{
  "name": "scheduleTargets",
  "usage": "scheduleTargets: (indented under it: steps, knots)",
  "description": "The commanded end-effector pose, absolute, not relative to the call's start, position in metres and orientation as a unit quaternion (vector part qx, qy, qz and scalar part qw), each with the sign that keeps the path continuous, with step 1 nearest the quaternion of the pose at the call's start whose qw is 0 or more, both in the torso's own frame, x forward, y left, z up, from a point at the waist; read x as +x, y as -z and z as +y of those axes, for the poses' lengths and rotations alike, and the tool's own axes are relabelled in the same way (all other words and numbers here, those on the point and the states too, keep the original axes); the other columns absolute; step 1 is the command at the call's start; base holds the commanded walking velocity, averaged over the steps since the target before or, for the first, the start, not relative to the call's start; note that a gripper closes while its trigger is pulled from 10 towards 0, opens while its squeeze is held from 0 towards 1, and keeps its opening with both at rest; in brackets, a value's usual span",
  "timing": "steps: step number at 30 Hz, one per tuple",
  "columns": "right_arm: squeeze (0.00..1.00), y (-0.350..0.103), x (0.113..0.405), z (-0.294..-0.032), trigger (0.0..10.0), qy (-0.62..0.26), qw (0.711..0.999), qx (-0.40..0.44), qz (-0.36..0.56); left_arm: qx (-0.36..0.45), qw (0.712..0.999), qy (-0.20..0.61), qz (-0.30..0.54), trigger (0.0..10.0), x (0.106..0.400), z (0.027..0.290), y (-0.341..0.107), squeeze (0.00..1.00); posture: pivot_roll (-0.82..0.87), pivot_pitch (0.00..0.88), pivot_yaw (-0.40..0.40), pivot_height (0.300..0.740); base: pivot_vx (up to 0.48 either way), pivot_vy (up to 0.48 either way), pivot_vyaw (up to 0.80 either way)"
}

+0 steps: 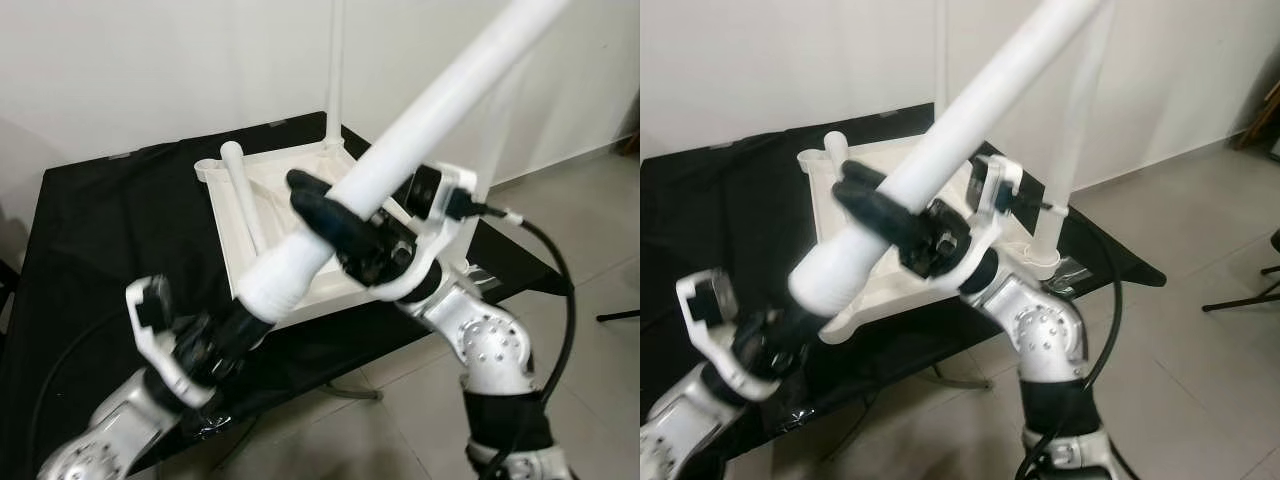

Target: Building children table

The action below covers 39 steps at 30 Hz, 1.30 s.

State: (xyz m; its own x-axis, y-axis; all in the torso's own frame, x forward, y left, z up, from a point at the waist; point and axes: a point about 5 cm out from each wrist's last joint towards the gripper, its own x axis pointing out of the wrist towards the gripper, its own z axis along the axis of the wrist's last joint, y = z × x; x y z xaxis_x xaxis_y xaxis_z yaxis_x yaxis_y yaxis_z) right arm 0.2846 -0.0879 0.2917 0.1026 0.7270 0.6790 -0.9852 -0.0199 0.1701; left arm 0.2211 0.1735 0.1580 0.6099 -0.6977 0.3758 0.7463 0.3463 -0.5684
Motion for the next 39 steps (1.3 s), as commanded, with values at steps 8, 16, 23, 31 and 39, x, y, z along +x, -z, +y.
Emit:
scheduleTargets:
  steps: [8, 16, 23, 31, 39]
  knots:
    - [0.00, -0.305, 0.292, -0.107, 0.0, -0.602, 0.711, 0.282, -0.229, -0.324, 0.861, 0.391, -0.007, 10.0, 0.213, 0.205, -0.142, 1.00, -0.02, 0.089, 0.028, 0.740, 0.000, 0.000, 0.00]
    - [0.00, -0.266, 0.313, -0.097, 10.0, -0.516, 0.845, 0.077, -0.117, -0.272, 0.921, 0.278, -0.036, 10.0, 0.239, 0.214, -0.151, 0.00, -0.03, 0.096, 0.024, 0.740, 0.000, 0.000, 0.00]
    - [0.00, -0.257, 0.313, -0.099, 10.0, -0.492, 0.864, 0.039, -0.101, -0.187, 0.965, 0.176, -0.055, 10.0, 0.265, 0.205, -0.160, 0.00, -0.03, 0.102, 0.024, 0.740, 0.000, 0.000, 0.00]
    - [0.00, -0.237, 0.303, -0.099, 10.0, -0.485, 0.870, -0.012, -0.086, -0.083, 0.990, 0.103, -0.055, 10.0, 0.275, 0.191, -0.166, 0.00, -0.03, 0.107, 0.018, 0.740, 0.000, 0.000, 0.00]
    - [0.00, -0.224, 0.295, -0.096, 10.0, -0.480, 0.874, -0.006, -0.074, -0.041, 0.990, 0.126, -0.045, 10.0, 0.276, 0.172, -0.161, 0.00, -0.04, 0.107, 0.023, 0.740, 0.000, 0.480, 0.00]
